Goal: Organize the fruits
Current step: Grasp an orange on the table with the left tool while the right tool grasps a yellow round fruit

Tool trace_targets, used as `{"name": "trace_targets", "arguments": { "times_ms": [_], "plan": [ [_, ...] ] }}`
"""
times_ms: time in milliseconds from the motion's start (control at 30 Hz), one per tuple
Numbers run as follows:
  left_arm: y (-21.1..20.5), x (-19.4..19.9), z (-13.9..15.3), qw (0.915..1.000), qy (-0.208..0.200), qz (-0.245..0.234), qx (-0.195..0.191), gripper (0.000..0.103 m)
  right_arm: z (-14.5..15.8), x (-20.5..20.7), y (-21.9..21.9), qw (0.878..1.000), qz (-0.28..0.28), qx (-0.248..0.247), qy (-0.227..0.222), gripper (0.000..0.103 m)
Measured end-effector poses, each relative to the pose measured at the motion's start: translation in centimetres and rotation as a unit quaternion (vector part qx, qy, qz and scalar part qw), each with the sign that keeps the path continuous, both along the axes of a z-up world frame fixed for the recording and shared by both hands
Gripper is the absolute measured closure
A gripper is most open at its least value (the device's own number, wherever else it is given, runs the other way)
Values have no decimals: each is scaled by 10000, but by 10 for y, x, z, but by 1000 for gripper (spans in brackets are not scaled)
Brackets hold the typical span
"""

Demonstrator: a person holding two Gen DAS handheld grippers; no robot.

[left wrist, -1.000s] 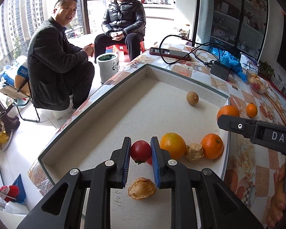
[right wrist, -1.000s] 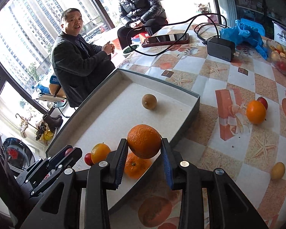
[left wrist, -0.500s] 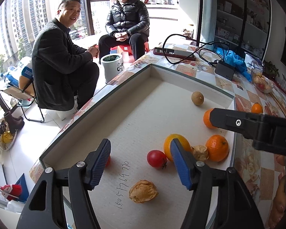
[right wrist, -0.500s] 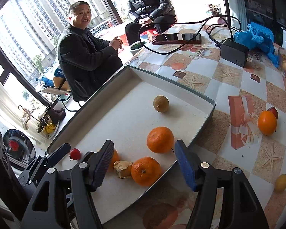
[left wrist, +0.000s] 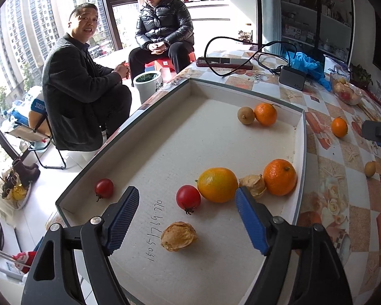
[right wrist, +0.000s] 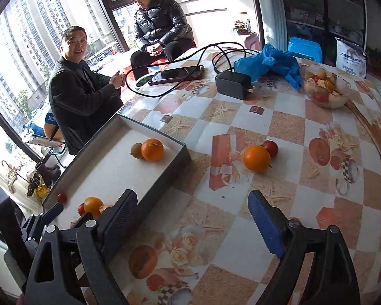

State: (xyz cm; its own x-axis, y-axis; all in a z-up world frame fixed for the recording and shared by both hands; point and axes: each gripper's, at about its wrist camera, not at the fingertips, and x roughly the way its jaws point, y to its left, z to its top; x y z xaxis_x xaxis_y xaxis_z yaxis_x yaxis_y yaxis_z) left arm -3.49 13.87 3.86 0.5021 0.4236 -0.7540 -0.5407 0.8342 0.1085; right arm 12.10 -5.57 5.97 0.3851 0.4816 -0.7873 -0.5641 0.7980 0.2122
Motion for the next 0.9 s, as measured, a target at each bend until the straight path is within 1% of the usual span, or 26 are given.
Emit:
{"name": "trace_targets", "arguments": {
  "times_ms": [133,233,333,467,533,567,600,633,667,700,800,900],
  "plan": [
    [-18,4,16,9990,-139,-406,-83,20,-22,24,-64,9970,-717,-205,215,13],
    [-39,15,25,9972,-146,-730,-117,19,-39,25,-87,9951,-872,-349,321,13],
    [-60,29,29,9941,-97,-1052,-240,19,-46,22,-84,9958,-804,-368,253,13],
    [-79,49,31,9921,57,-1236,-229,19,-54,24,-60,9970,-587,-505,74,13],
    [-85,60,33,9913,89,-1297,-214,19,-56,24,-50,9966,-552,-606,-125,15],
    [-88,66,35,9908,106,-1333,-226,19,-56,23,-47,9961,-531,-665,-248,30],
    [-90,73,35,9901,126,-1375,-249,20,-56,23,-44,9956,-502,-719,-344,48],
    [-92,81,35,9894,156,-1416,-274,20,-56,22,-42,9951,-477,-756,-412,54],
    [-94,90,34,9888,180,-1453,-285,20,-56,22,-42,9954,-422,-735,-451,65],
    [-97,99,33,9883,202,-1486,-281,20,-57,22,-44,9958,-369,-690,-469,74],
    [-109,130,25,9860,291,-1615,-298,20,-57,19,-64,9975,-378,-436,-416,74],
    [-121,166,11,9829,357,-1767,-370,20,-56,15,-93,9987,-439,-136,-231,74]
  ]
}}
